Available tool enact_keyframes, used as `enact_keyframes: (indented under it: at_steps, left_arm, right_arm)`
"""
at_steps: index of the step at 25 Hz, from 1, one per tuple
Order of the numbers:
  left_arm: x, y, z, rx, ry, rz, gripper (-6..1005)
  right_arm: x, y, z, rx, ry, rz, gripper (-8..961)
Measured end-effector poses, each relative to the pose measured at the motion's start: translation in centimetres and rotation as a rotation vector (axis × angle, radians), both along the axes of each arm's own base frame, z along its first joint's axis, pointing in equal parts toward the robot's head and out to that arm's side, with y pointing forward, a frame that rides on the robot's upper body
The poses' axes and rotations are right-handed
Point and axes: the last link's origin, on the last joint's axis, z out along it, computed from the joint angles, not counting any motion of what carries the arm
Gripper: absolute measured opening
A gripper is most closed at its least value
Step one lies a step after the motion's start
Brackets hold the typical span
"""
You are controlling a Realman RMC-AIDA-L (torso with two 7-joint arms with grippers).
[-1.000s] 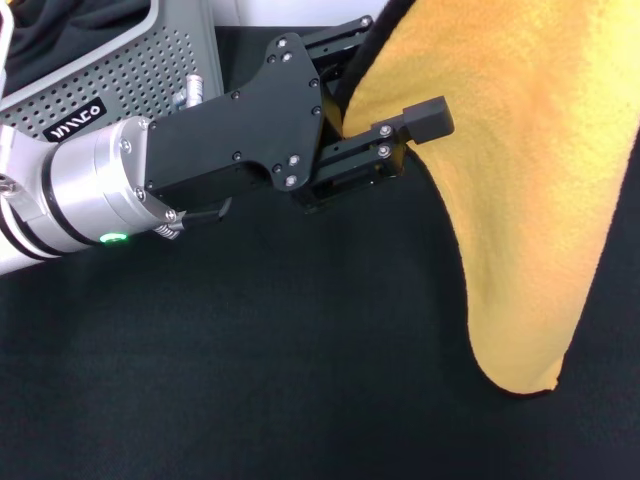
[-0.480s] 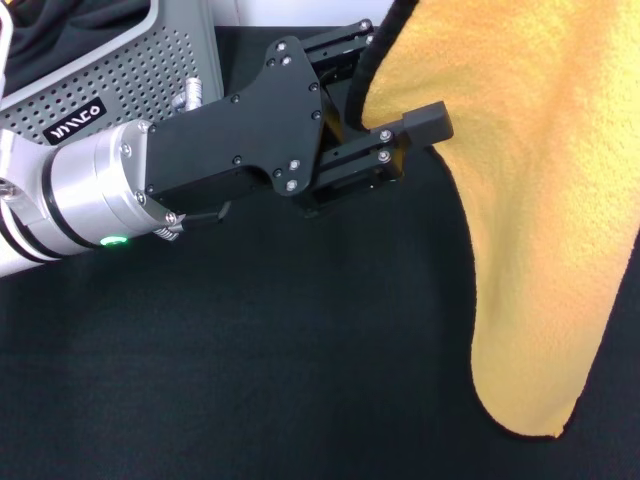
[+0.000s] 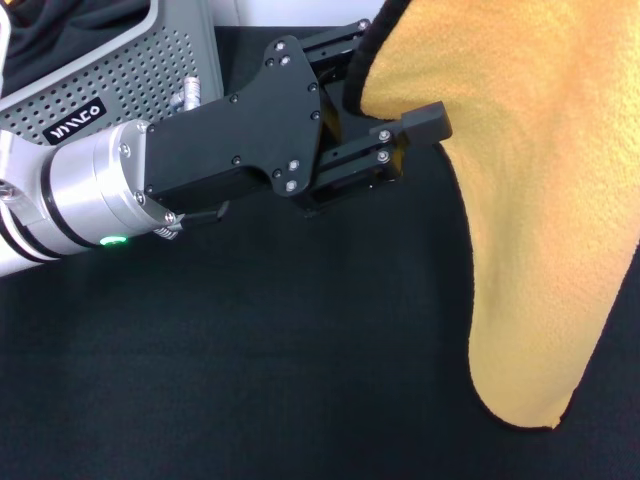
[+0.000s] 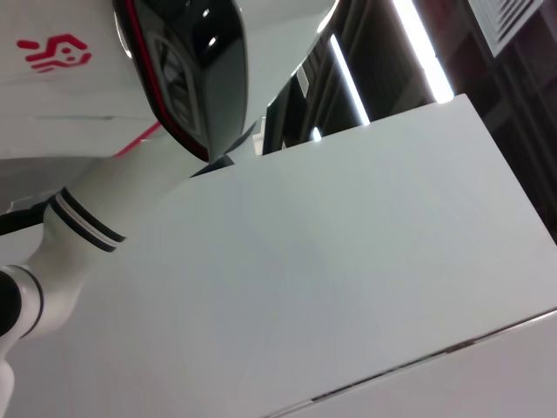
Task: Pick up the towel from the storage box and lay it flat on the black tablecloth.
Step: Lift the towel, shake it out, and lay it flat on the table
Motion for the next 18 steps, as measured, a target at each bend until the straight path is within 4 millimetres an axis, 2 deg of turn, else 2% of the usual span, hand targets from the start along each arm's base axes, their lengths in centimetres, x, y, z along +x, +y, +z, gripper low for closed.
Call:
enact_keyframes:
  at_steps: [18]
  left_arm:
    - [-0.3,0.0,0.2,0.011,-0.01,0.013,519]
  right_arm:
    - [-0.9,-1.4,0.7,0.027,0.001,0.042,69]
